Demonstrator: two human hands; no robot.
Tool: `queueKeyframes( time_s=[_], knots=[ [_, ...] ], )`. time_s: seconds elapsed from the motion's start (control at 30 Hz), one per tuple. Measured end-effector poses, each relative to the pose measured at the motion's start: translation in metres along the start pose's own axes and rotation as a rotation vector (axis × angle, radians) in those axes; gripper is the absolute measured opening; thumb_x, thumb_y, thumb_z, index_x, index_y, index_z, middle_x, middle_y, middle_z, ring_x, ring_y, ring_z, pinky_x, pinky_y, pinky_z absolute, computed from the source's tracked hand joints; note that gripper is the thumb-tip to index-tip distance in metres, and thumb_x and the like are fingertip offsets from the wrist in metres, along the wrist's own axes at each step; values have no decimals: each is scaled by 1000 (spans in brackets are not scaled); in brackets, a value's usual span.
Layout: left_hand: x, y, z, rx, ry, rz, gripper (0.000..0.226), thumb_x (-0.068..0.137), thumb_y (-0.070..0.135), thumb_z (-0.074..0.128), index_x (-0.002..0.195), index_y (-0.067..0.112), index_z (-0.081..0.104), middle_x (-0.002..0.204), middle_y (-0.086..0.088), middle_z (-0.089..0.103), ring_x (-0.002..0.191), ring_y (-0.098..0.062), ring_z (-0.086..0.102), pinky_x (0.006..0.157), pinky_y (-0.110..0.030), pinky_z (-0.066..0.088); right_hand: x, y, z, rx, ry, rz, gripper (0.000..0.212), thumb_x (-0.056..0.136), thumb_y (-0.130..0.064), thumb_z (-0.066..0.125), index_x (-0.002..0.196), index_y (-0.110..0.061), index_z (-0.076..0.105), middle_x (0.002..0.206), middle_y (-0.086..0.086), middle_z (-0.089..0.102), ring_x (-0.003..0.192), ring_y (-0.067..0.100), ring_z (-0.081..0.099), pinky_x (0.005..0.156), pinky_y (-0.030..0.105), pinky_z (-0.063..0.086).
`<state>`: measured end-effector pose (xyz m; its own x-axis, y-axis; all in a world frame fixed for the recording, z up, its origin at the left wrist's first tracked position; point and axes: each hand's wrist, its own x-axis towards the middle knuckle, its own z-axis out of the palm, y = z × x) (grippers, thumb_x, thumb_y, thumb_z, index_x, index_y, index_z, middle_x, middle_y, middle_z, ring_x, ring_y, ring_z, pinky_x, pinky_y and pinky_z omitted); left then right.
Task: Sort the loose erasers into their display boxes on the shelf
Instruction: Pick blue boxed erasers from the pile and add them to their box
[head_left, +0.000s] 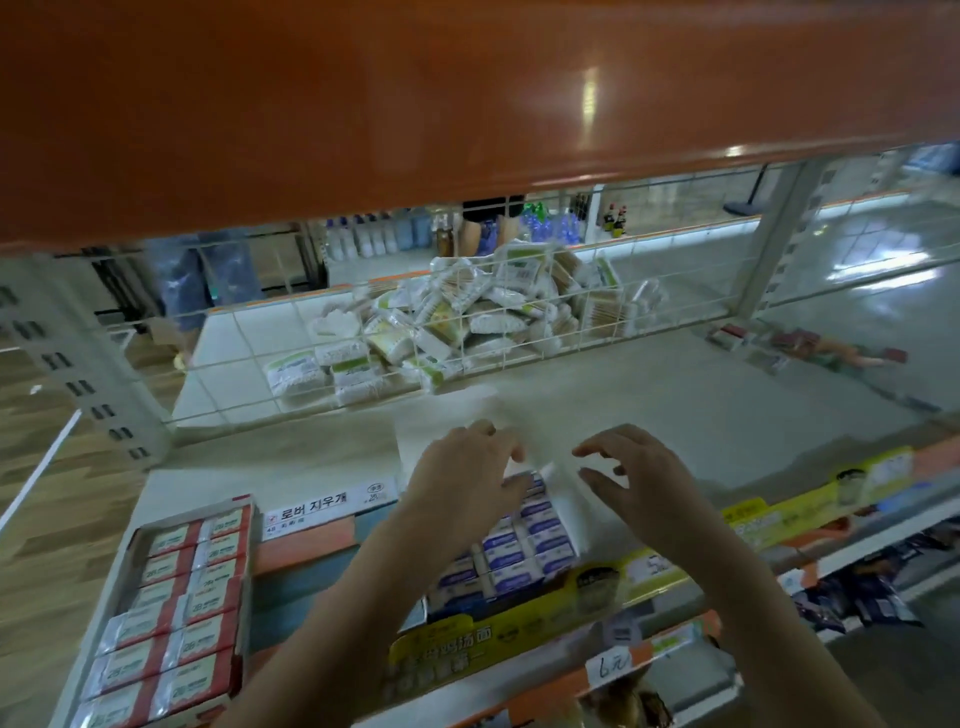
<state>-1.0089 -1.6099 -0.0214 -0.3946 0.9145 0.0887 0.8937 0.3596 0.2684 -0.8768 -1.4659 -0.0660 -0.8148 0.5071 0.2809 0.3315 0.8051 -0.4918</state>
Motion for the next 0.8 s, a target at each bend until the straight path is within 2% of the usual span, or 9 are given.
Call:
queueKeyframes(
  time_s=[0.2,0.4,0.5,0.63,0.8],
  knots=[
    [66,58,1,7,-44,220,31,92,41,50,117,23,53,114,-1,53,107,-20,51,87,-33,42,-4,48,-55,-59,92,132,20,82,-14,68,101,-13,68,104,5,61,96,21,58,83,31,46],
    [134,132,25,51,-132,305,37,91,41,51,123,23,51,123,-2,51,115,-21,48,92,-35,41,-9,127,-100,-143,60,251,22,82,-17,68,104,-12,68,101,9,61,95,24,57,81,22,36],
    [174,166,46,70,-180,279,41,92,40,51,128,21,48,129,-4,48,119,-23,44,93,-34,38,-4,177,-118,-169,4,296,25,83,-20,67,107,-12,66,105,11,61,100,26,57,86,25,37],
    [232,199,76,103,-216,187,45,92,38,50,132,18,47,133,-8,46,121,-25,45,93,-32,38,17,238,-136,-197,-59,313,29,87,-26,62,114,-16,62,112,5,58,107,20,53,87,24,37],
    [295,213,109,77,-220,33,46,92,31,50,135,17,43,138,-7,45,123,-25,46,93,-32,40,61,290,-147,-169,-81,243,33,86,-20,62,117,-12,61,119,9,60,111,25,55,93,30,39]
  ],
)
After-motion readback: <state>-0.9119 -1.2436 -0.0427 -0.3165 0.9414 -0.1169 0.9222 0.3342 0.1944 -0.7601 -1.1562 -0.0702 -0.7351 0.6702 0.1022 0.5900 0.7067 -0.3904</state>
